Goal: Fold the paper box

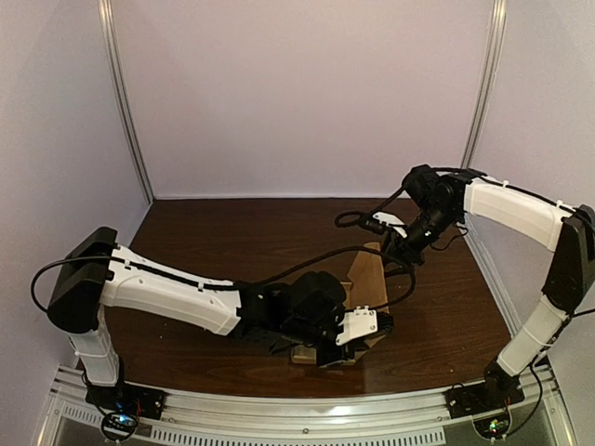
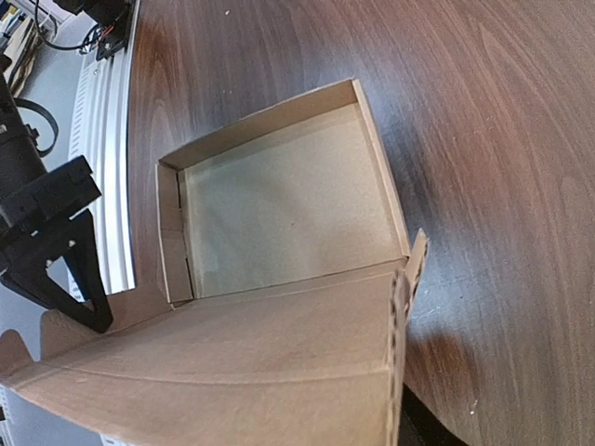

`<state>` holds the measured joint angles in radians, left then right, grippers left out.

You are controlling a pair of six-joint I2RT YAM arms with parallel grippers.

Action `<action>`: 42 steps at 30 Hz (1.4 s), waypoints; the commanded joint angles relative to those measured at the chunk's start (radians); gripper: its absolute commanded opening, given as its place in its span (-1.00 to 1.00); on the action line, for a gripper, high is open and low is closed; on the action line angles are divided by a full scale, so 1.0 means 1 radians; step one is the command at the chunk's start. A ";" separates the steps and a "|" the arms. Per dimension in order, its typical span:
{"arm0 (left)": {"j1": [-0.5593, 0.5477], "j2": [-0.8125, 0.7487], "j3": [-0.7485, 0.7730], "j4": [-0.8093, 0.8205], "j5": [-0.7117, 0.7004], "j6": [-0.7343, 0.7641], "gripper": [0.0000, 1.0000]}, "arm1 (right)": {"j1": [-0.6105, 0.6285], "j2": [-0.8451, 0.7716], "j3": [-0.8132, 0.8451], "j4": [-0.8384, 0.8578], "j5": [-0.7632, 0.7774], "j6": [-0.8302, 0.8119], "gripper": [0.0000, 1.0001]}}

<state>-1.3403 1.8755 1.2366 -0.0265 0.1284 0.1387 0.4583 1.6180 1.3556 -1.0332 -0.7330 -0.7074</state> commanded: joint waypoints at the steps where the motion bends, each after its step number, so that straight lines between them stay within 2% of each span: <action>1: 0.029 0.010 0.002 0.117 0.038 0.045 -0.91 | 0.010 0.025 0.089 -0.119 -0.011 0.039 0.02; 7: 0.050 0.038 0.013 0.218 0.021 0.079 -0.89 | 0.040 0.041 0.131 -0.190 -0.099 0.083 0.04; 16: 0.066 0.098 0.108 0.154 0.006 0.167 -0.87 | 0.092 0.105 0.209 -0.296 -0.082 0.060 0.09; 18: 0.071 0.099 0.099 0.178 -0.016 0.155 -0.87 | 0.092 0.102 0.221 -0.320 -0.057 0.073 0.09; 22: 0.074 0.098 0.070 0.237 -0.072 0.139 -0.87 | 0.086 0.062 0.270 -0.330 0.088 0.141 0.16; 27: 0.078 0.109 0.054 0.304 -0.138 0.122 -0.87 | 0.072 0.030 0.335 -0.333 0.098 0.226 0.22; 32: 0.090 0.115 0.049 0.367 -0.166 0.079 -0.86 | 0.060 0.022 0.427 -0.379 0.198 0.275 0.29; 42: 0.091 0.183 0.081 0.473 -0.294 -0.029 -0.84 | 0.047 0.009 0.450 -0.354 0.184 0.388 0.49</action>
<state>-1.2556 2.0220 1.2961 0.3508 -0.0856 0.1719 0.5083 1.6482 1.8023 -1.3396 -0.5621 -0.3779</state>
